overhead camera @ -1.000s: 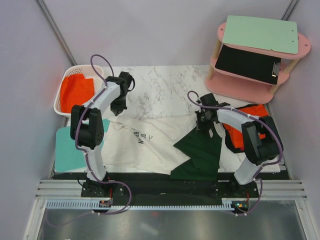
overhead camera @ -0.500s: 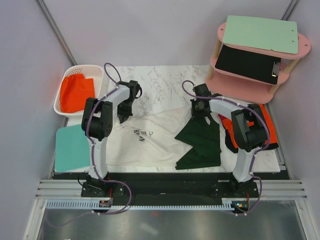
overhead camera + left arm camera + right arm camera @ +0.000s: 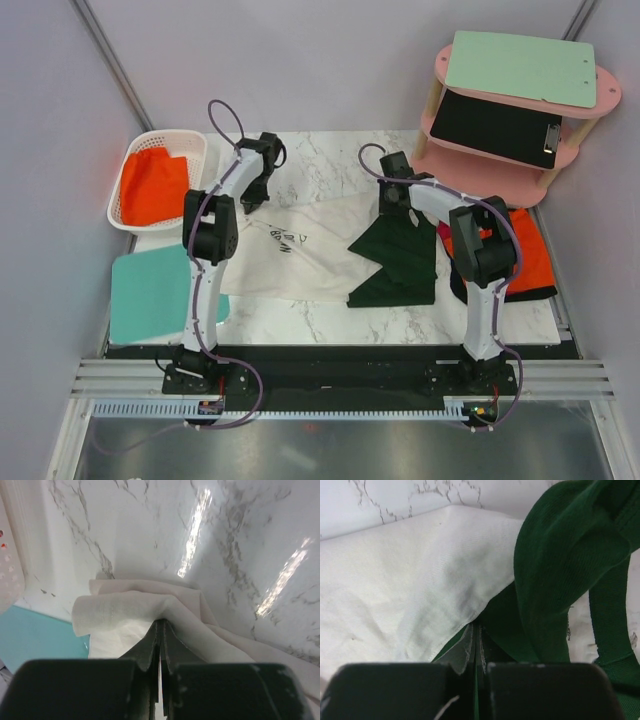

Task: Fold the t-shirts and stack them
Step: Fold the tshirt

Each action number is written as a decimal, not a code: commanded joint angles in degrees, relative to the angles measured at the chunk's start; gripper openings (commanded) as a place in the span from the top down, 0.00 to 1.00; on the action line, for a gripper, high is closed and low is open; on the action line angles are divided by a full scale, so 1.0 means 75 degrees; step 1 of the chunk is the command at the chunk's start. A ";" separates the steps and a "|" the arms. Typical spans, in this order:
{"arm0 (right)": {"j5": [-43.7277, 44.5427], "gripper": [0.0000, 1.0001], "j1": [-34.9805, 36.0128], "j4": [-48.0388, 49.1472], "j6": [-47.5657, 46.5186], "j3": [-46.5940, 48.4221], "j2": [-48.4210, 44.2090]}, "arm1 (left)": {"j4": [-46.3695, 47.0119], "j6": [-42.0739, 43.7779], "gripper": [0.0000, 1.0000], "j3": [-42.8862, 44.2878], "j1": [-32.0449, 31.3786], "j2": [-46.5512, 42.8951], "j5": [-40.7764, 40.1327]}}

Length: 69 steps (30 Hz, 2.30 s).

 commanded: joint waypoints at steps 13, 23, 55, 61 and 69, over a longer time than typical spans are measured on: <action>0.0425 1.00 -0.0257 -0.0064 -0.0281 0.0746 0.0466 | 0.2237 -0.0340 0.04 -0.3941 0.0473 -0.4275 0.1142; 0.0085 1.00 -0.0351 -0.0053 -0.0281 0.0840 0.0513 | 0.5823 -0.1324 0.19 -0.7563 0.1986 -0.5648 0.5621; -0.0571 1.00 -0.0527 -0.0006 -0.0175 0.0723 0.0560 | 0.6493 -0.1699 0.55 -0.7670 0.2303 -0.4699 0.4533; -0.0747 1.00 -0.0515 0.0053 -0.0163 0.0688 0.0607 | 0.6539 -0.1746 0.59 -0.7471 0.2314 -0.4430 0.4345; -0.0817 1.00 -0.0527 0.0088 -0.0152 0.0594 0.0607 | 0.6598 -0.1840 0.98 -0.7459 0.2326 -0.4487 0.4274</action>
